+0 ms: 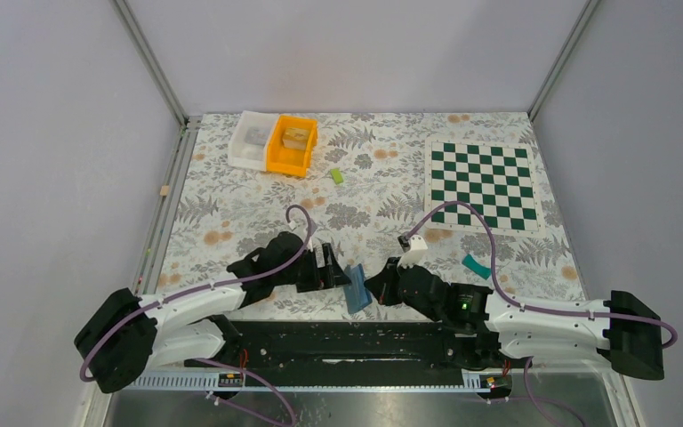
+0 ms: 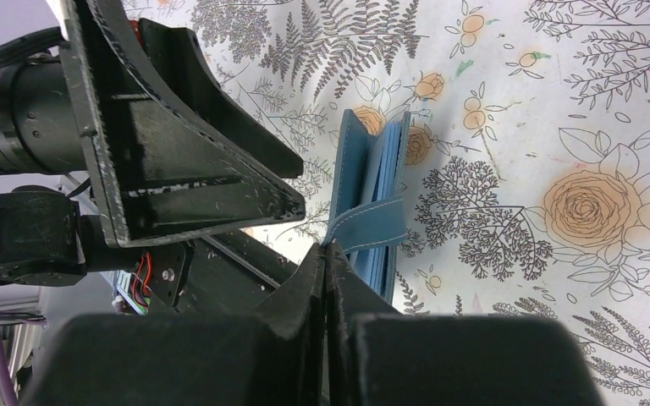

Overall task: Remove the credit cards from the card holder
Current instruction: Open the card holder at the center of the board.

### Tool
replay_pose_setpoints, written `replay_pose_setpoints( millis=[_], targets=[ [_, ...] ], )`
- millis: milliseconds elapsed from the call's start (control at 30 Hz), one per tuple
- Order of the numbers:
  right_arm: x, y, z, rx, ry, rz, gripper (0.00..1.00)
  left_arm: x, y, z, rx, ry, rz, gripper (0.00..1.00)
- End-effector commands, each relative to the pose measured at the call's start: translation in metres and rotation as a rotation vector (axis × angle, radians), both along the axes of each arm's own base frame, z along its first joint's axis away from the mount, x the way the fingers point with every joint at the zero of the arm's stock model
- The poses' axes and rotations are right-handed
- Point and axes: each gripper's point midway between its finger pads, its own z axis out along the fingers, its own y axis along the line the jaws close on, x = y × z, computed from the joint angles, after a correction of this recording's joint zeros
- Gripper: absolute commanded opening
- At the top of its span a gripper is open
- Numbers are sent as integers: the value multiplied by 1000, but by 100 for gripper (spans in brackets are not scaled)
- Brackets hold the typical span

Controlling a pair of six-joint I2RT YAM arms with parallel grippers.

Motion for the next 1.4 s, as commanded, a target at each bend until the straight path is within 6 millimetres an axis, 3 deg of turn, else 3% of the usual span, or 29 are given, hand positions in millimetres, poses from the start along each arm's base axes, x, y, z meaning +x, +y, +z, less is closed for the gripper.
replay_pose_setpoints(
  millis=[0, 400, 567, 767, 933, 1133, 1367],
  targets=[
    [0, 6, 11, 60, -9, 0, 0, 16, -21, 29, -42, -112, -28, 86],
    [0, 1, 12, 60, -17, -6, 0, 18, -28, 11, 58, -93, -50, 81],
    [4, -13, 7, 31, -26, -53, 0, 18, -9, -2, 163, -84, -14, 69],
    [12, -40, -2, -4, -61, -135, 0, 19, 14, -5, 242, -104, 40, 46],
    [7, -57, -31, -74, -24, -152, 0, 22, 31, -14, 325, -113, 79, 33],
    [7, -62, -32, -61, -20, -163, 0, 21, 30, -15, 327, -115, 56, 23],
    [6, -59, -22, -39, -39, -137, 0, 30, 51, -18, 461, -117, 119, 23]
  ],
)
